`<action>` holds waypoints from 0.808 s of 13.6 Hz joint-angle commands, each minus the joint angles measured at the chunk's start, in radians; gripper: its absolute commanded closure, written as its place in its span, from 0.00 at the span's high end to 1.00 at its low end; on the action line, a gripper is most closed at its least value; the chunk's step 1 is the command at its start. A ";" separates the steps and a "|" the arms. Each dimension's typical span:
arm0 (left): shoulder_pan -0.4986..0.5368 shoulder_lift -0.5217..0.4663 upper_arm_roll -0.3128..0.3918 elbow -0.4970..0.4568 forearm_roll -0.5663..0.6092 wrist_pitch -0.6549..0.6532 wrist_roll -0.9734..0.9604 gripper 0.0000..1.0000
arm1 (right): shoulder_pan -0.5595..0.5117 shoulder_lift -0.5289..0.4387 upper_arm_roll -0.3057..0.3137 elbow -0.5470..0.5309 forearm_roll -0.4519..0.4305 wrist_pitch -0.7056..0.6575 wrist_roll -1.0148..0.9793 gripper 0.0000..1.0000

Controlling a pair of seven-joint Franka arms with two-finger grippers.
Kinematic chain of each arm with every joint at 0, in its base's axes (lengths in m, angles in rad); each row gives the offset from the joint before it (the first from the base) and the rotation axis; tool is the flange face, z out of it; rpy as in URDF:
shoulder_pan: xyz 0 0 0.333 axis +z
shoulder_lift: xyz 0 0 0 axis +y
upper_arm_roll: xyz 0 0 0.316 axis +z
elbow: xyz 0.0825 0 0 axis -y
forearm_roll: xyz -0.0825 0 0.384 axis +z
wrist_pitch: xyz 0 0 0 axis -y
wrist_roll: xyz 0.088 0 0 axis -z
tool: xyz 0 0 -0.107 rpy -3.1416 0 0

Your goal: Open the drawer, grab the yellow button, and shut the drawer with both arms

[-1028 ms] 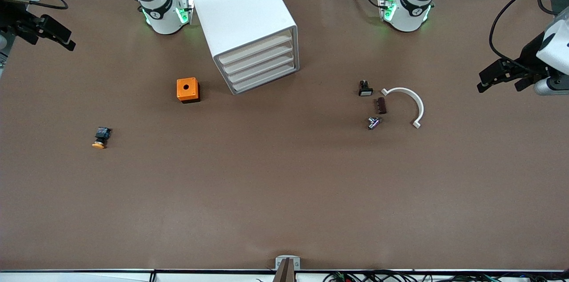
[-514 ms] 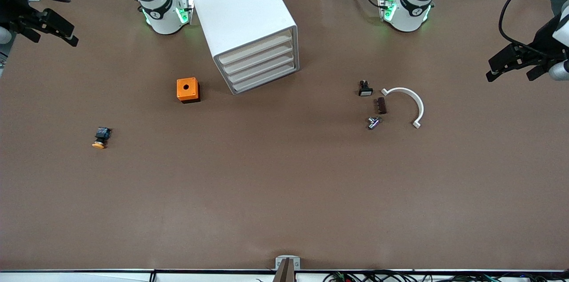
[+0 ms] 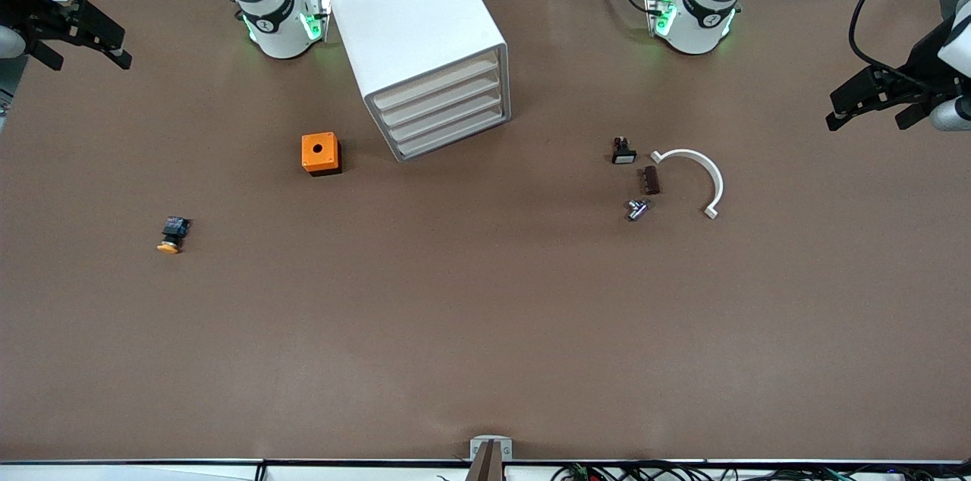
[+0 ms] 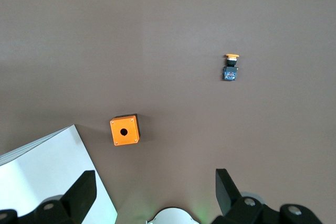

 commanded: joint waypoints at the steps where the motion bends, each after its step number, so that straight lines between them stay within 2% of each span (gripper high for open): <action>1: -0.004 0.010 -0.004 0.029 0.024 -0.025 0.000 1.00 | 0.010 -0.006 -0.009 0.012 0.002 0.009 -0.016 1.00; 11: -0.003 0.011 -0.004 0.029 0.023 -0.031 0.001 1.00 | 0.002 -0.006 -0.015 0.005 -0.006 0.067 -0.053 1.00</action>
